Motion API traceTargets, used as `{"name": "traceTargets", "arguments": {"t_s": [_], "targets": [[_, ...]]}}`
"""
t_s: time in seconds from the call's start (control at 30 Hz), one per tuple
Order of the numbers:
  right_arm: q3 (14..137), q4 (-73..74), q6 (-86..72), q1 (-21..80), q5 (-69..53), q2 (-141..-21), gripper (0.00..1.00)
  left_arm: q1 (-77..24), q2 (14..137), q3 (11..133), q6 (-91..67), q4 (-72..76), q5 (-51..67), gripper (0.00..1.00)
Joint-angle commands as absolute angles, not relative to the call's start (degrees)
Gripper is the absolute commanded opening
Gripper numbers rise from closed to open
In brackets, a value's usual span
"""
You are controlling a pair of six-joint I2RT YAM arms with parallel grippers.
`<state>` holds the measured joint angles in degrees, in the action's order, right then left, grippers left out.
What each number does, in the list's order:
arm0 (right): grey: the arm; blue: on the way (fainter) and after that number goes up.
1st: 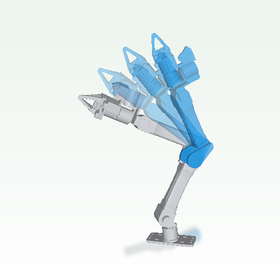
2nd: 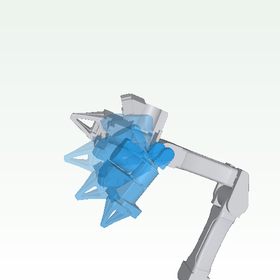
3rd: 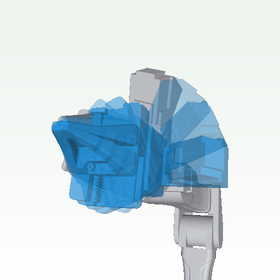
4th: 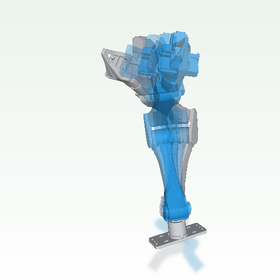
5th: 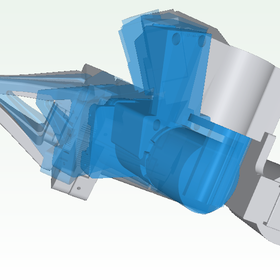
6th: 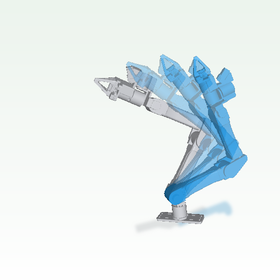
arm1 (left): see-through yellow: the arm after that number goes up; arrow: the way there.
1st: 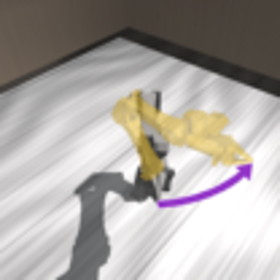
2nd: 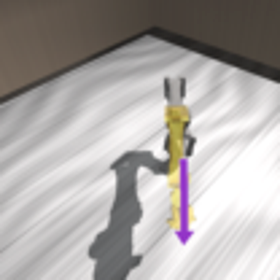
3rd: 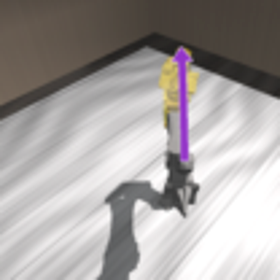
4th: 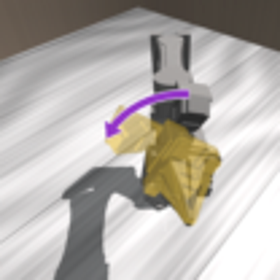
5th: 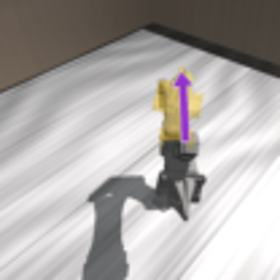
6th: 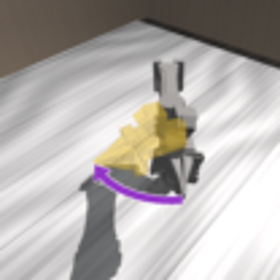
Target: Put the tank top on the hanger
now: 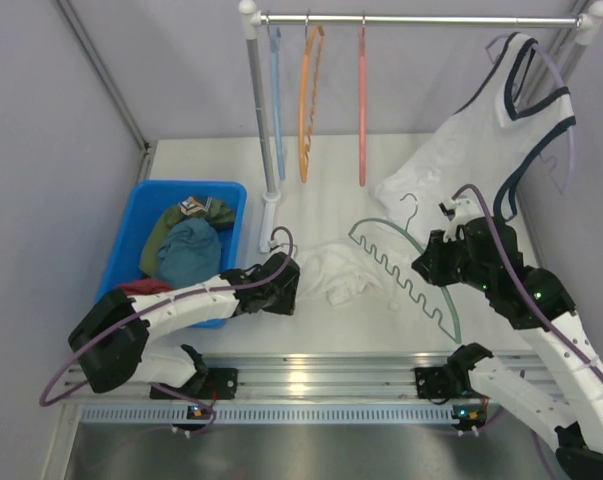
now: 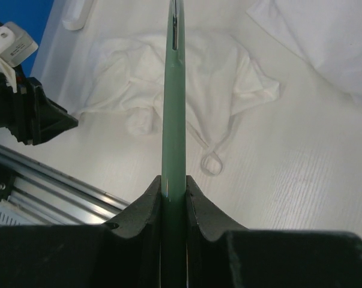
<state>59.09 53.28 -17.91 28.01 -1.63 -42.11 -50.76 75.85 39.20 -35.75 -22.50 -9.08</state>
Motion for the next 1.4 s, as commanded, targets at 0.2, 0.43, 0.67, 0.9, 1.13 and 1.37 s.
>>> {"name": "traceTargets", "arguments": {"t_s": [0.2,0.43,0.67,0.9,1.13,1.37], "targets": [[64.0,53.3,-16.4,28.6,-7.4,-40.4,0.0,-50.9,78.0,39.8,-33.8,-17.2,-10.5,0.39],[66.6,56.6,-14.8,28.5,-9.5,-40.0,0.0,-50.9,79.3,40.2,-32.3,-16.7,-9.1,0.18],[67.3,59.8,-13.1,28.6,-14.1,-39.7,0.0,-50.9,78.1,43.5,-31.7,-19.1,-10.0,0.0],[66.1,62.1,-12.1,28.6,-17.7,-38.2,0.0,-50.7,75.3,47.4,-33.6,-20.7,-12.7,0.0],[65.8,62.6,-12.0,28.6,-20.3,-37.4,0.0,-49.6,74.1,51.9,-35.3,-23.5,-14.9,0.0],[65.2,62.1,-11.6,28.6,-22.0,-37.3,0.0,-48.4,72.9,54.5,-35.2,-24.8,-15.1,0.0]]}}
